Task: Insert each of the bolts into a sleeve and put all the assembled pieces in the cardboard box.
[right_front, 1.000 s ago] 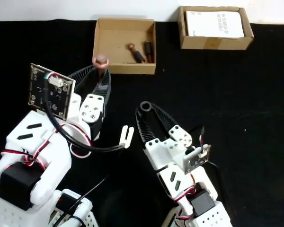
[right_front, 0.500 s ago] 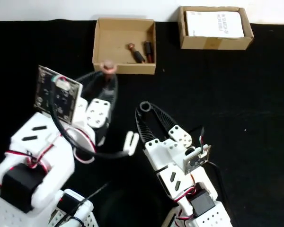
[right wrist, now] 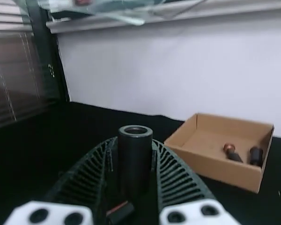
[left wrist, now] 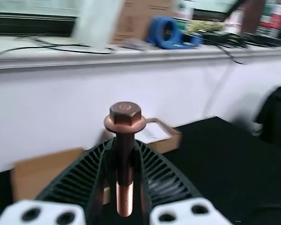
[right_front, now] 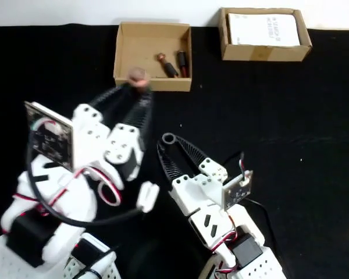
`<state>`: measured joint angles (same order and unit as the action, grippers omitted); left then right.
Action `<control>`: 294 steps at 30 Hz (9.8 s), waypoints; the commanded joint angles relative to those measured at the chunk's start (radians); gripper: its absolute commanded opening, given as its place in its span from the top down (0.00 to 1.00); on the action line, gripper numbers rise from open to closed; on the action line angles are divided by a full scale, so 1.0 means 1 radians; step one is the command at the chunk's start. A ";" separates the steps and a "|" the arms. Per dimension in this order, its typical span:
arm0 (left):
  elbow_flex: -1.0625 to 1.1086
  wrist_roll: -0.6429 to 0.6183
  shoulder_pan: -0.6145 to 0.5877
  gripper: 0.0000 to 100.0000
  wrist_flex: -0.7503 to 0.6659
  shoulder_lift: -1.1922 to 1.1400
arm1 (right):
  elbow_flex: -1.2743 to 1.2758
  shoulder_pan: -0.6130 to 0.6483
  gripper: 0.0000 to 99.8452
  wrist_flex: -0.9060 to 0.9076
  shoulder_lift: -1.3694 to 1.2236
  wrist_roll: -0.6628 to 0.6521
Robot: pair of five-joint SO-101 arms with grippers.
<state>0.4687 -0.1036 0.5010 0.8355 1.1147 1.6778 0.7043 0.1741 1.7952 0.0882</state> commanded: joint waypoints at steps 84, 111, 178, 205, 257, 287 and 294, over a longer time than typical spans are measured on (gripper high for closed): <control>-0.012 -0.114 0.022 0.99 0.100 -0.125 | 0.125 -0.070 0.99 -0.076 0.015 0.003; -0.243 -0.112 0.088 0.99 0.249 -0.318 | 0.125 -0.068 0.99 -0.071 0.015 0.002; -0.243 -0.117 0.058 0.99 0.315 -0.409 | 0.127 -0.070 0.99 -0.071 0.015 -0.054; -0.325 -0.140 0.056 0.83 0.539 -0.409 | 0.127 -0.070 0.99 -0.074 0.015 -0.051; 0.929 0.371 -0.860 0.99 0.319 0.610 | -1.630 -0.275 0.99 -0.745 -2.420 -0.152; 0.986 0.362 -0.898 0.92 0.321 0.610 | -1.566 -0.228 0.85 -0.702 -2.328 -0.152; 1.041 0.298 -1.096 0.87 0.328 0.608 | -1.205 -0.088 0.85 -0.275 -1.874 -0.098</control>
<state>1.5060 0.2033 -0.5439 1.1715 1.7269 0.3798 0.5631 -0.2969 -0.3207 -0.0529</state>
